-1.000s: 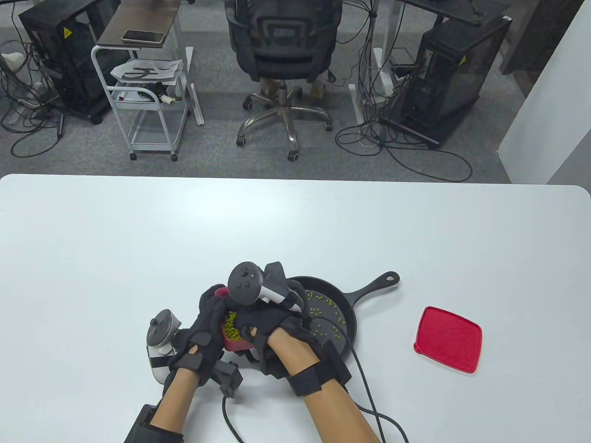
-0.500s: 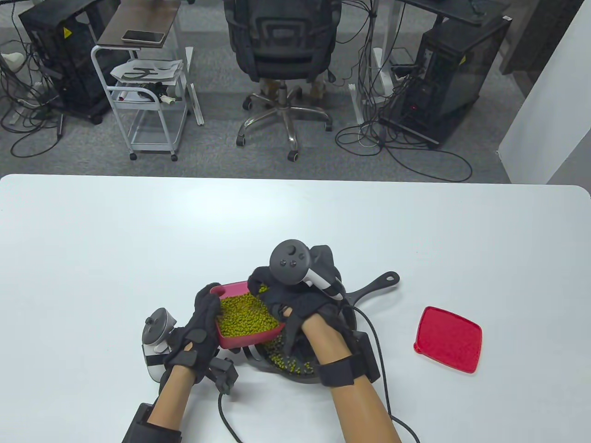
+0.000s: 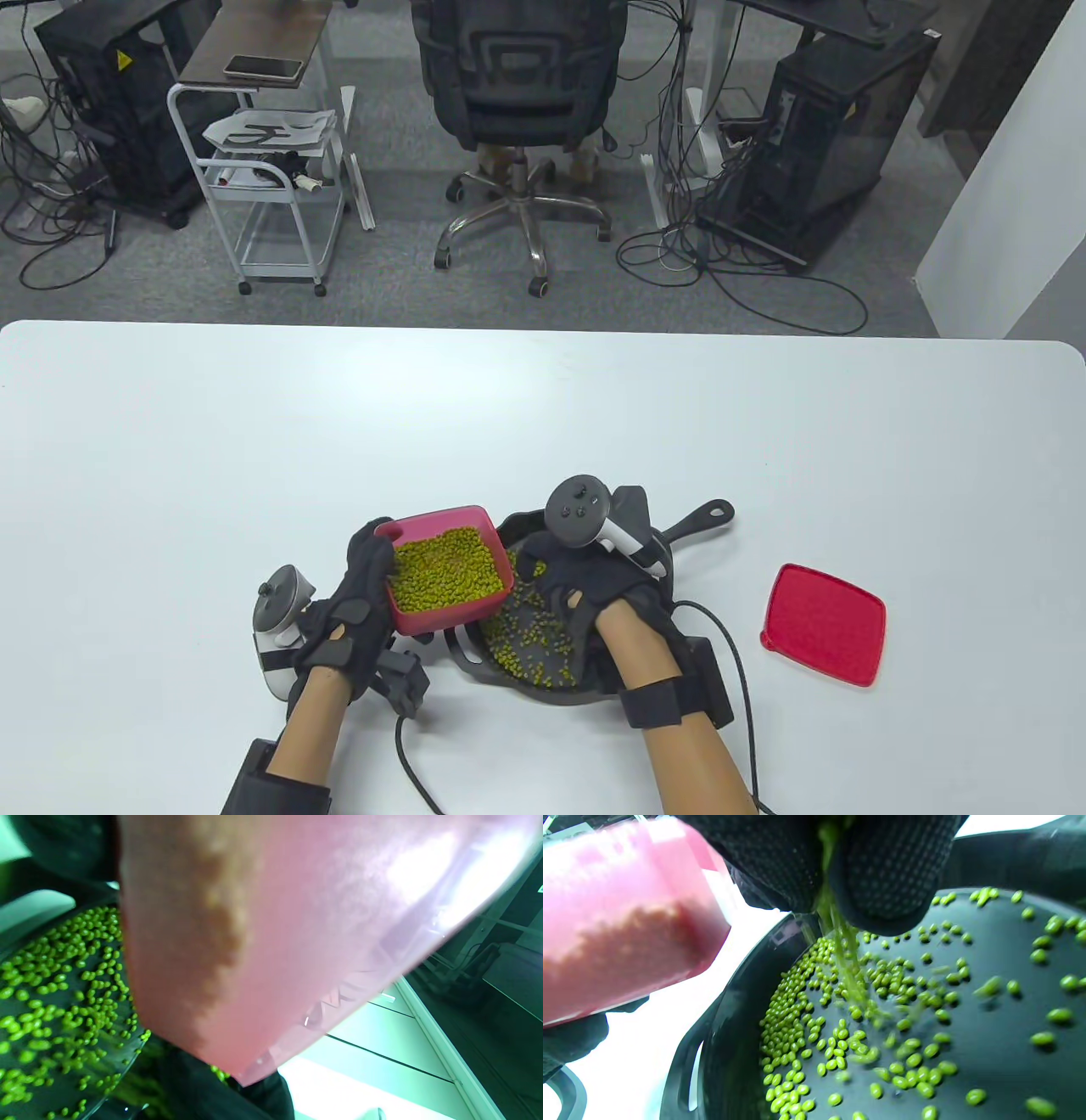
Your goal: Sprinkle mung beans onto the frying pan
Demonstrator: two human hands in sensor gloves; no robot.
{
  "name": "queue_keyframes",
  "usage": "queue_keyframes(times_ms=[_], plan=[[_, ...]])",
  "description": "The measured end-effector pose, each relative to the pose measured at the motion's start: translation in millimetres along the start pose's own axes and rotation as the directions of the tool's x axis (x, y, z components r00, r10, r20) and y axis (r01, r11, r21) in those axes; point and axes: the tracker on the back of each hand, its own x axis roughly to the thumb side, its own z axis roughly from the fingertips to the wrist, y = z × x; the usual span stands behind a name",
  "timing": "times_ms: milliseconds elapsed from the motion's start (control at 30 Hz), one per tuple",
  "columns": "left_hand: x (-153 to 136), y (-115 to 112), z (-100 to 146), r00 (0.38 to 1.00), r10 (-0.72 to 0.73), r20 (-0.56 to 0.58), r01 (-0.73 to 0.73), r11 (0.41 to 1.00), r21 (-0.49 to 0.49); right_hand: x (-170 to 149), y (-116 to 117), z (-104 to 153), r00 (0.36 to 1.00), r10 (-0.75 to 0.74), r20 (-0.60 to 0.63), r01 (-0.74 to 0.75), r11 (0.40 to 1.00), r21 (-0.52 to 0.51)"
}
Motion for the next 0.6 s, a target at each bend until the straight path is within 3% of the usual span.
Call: queue_keyframes(times_ms=[300, 600], plan=[[0.0, 1.1, -0.3, 1.0, -0.003, -0.001, 0.003, 1.0, -0.003, 4.4, -9.9, -19.6, 1.0, 0.016, -0.008, -0.016, 0.994, -0.106], [0.5, 2.0, 0.3, 1.0, -0.007, -0.002, 0.007, 1.0, 0.014, -11.9, -26.9, -25.4, 0.975, 0.174, -0.136, -0.193, 0.971, -0.142]])
